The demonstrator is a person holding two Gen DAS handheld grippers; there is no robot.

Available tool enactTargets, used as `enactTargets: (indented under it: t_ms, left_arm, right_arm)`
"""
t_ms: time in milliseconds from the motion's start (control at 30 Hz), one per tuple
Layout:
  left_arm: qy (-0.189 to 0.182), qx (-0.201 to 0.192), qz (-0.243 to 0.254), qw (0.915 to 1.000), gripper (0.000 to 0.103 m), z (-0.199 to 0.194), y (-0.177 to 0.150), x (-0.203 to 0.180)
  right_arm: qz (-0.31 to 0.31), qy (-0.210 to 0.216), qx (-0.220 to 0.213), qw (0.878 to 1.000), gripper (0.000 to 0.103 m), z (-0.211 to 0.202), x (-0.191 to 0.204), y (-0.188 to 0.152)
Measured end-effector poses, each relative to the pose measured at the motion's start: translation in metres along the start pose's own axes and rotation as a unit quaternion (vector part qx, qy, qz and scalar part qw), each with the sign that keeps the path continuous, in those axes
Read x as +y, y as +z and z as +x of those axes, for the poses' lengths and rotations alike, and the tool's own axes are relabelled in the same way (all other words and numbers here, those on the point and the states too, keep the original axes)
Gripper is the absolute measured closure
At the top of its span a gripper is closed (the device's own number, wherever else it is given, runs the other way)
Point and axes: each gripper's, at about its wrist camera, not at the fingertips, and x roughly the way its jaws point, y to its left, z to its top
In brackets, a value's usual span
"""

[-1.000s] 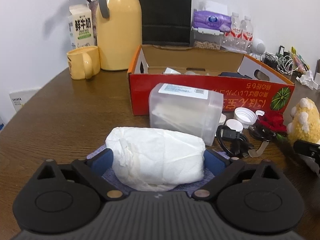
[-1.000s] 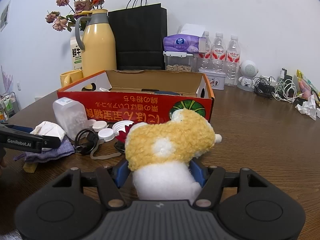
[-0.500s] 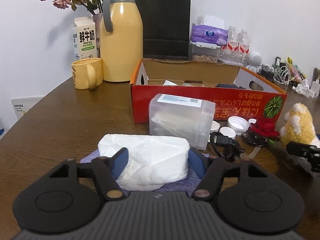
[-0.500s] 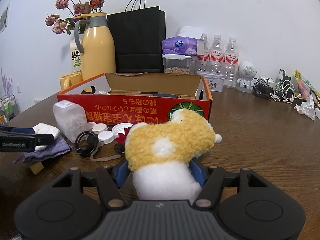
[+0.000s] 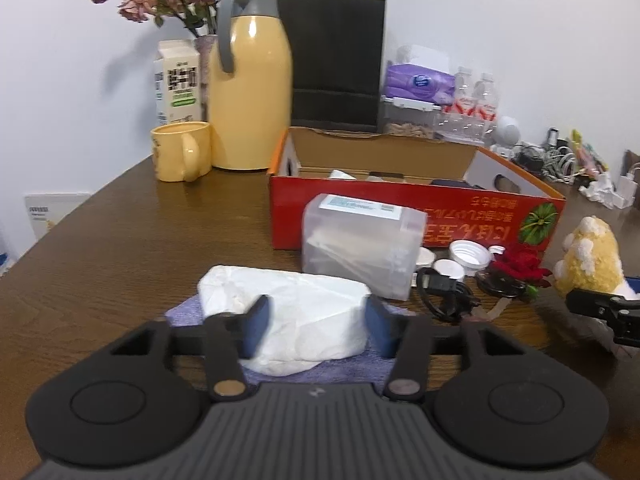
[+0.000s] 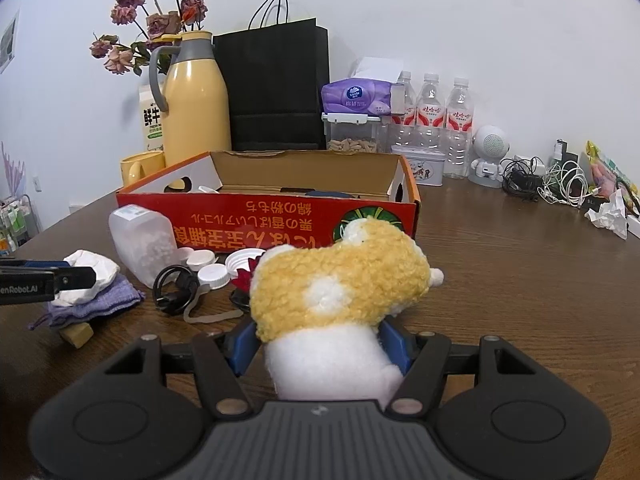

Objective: Organize objects
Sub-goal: 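Grasp the white cloth bundle on the purple pouch with the left tool, then carry the white cloth to the box with the left tool while the right tool carries the plush toy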

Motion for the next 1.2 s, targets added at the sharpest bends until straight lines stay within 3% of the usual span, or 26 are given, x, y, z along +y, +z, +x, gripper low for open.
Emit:
enactTargets:
  t_ms: [33, 100, 167, 333, 500, 567, 833, 933, 1000, 1067, 1100, 1200]
  left_arm:
    - [0.004, -0.005, -0.002, 1.0000, 0.014, -0.003, 0.001, 0.001]
    - [0.010, -0.011, -0.004, 0.9999, 0.000, -0.007, 0.003, 0.003]
    - [0.008, -0.004, -0.001, 1.0000, 0.000, -0.006, 0.007, 0.003]
    - [0.008, 0.066, 0.003, 0.9978, 0.000, 0.021, 0.015, 0.003]
    - [0.023, 0.089, -0.012, 0.9957, 0.000, 0.042, 0.013, 0.008]
    - [0.017, 0.085, -0.022, 0.9960, 0.000, 0.042, 0.012, 0.012]
    - [0.015, 0.044, 0.001, 0.9989, 0.021, 0.027, 0.008, 0.003]
    - [0.015, 0.041, 0.000, 0.9991, 0.024, 0.024, 0.007, 0.002]
    - [0.014, 0.040, -0.004, 0.9991, 0.024, 0.020, 0.006, 0.004]
    - [0.014, 0.042, -0.006, 0.9990, 0.012, 0.017, 0.006, 0.005]
    - [0.014, 0.045, -0.008, 0.9989, 0.000, 0.016, 0.006, 0.006]
    - [0.012, 0.054, -0.018, 0.9983, 0.000, 0.019, 0.012, 0.010]
  right_arm:
    - [0.000, 0.000, 0.000, 1.000, 0.040, 0.000, 0.000, 0.000]
    - [-0.001, 0.001, 0.001, 1.000, 0.040, 0.000, 0.000, 0.000]
    - [0.000, 0.002, 0.002, 1.000, 0.040, -0.001, 0.000, -0.001]
    - [0.000, 0.002, 0.002, 1.000, 0.040, 0.000, 0.000, -0.001]
    - [0.000, 0.004, 0.003, 1.000, 0.040, 0.000, -0.001, -0.001]
    - [0.001, 0.006, 0.004, 1.000, 0.040, 0.000, -0.001, 0.000]
    - [0.004, 0.013, 0.006, 1.000, 0.040, 0.001, -0.001, -0.001]
    - [0.004, 0.013, 0.005, 1.000, 0.040, 0.001, -0.001, -0.001]
    - [0.004, 0.013, 0.005, 1.000, 0.040, 0.001, -0.001, -0.001]
    - [0.003, 0.013, 0.005, 1.000, 0.040, 0.001, -0.001, -0.001]
    - [0.003, 0.012, 0.005, 1.000, 0.040, 0.000, -0.001, -0.001]
    - [0.003, 0.012, 0.006, 1.000, 0.040, 0.001, -0.001, 0.000]
